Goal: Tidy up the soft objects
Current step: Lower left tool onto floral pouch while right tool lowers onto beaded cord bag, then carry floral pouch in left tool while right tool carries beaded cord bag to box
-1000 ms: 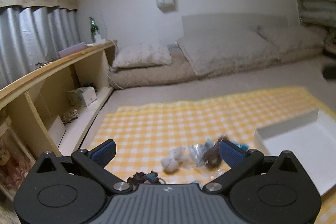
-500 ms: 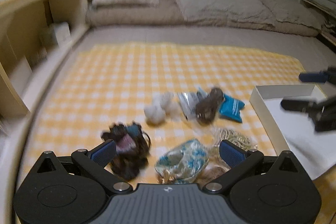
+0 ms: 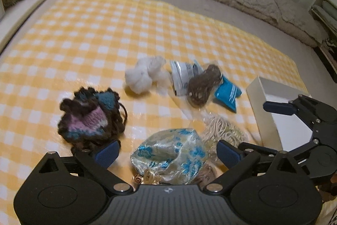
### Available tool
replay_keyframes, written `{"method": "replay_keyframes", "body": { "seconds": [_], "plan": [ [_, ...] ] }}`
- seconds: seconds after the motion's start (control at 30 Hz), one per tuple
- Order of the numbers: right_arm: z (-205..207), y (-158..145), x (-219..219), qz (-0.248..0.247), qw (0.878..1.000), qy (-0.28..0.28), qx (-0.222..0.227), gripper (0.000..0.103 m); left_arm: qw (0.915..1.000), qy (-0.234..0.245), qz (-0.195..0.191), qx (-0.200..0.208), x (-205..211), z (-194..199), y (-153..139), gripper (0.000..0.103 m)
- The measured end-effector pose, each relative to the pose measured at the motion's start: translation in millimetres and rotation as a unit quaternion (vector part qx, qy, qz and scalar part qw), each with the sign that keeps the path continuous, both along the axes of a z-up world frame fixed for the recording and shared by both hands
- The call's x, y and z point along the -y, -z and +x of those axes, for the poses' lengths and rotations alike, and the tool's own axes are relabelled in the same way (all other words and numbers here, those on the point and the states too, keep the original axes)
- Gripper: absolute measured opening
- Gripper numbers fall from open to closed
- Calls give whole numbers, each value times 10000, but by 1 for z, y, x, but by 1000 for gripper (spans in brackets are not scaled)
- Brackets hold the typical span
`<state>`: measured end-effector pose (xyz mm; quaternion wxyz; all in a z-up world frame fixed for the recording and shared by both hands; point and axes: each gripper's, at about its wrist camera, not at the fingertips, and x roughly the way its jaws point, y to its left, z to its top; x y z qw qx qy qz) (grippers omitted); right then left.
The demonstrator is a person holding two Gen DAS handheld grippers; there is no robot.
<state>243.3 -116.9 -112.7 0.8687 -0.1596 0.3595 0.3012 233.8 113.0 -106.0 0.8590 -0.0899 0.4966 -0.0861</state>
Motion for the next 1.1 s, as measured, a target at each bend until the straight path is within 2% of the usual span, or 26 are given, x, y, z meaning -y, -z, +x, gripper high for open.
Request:
{"method": "replay_keyframes", "body": {
  "seconds": [0.3, 0.4, 0.5, 0.57, 0.6, 0.67, 0.77, 0.9, 1.1],
  "plan": [
    [16, 28, -21, -202, 9987, -276, -379, 90, 9989, 161, 137, -413, -4, 3, 28, 97],
    [17, 37, -25, -341, 9979, -316, -461, 89, 9984, 243, 285, -422, -1, 4, 33, 94],
    [19, 40, -26, -325, 9974, -306, -570, 83, 9984, 283, 311, -388, -1, 4, 31, 83],
    [21, 41, -27, -296, 9966, -307, -708, 77, 9984, 303, 283, -387, -1, 4, 30, 69],
    [21, 42, -27, -307, 9961, -309, -766, 76, 9983, 298, 315, -378, -1, 4, 29, 67],
    [20, 45, -29, -389, 9950, -339, -852, 72, 9983, 324, 324, -350, 0, 3, 28, 59],
    [16, 42, -31, -467, 9950, -369, -800, 62, 9987, 273, 358, -236, 0, -1, 23, 54],
    [12, 35, -29, -431, 9958, -322, -745, 59, 9982, 218, 553, -6, 2, -7, 12, 53],
    [5, 15, -22, -248, 9982, -160, -529, 56, 9973, 50, 563, 459, 8, -21, -11, 52]
  ]
}}
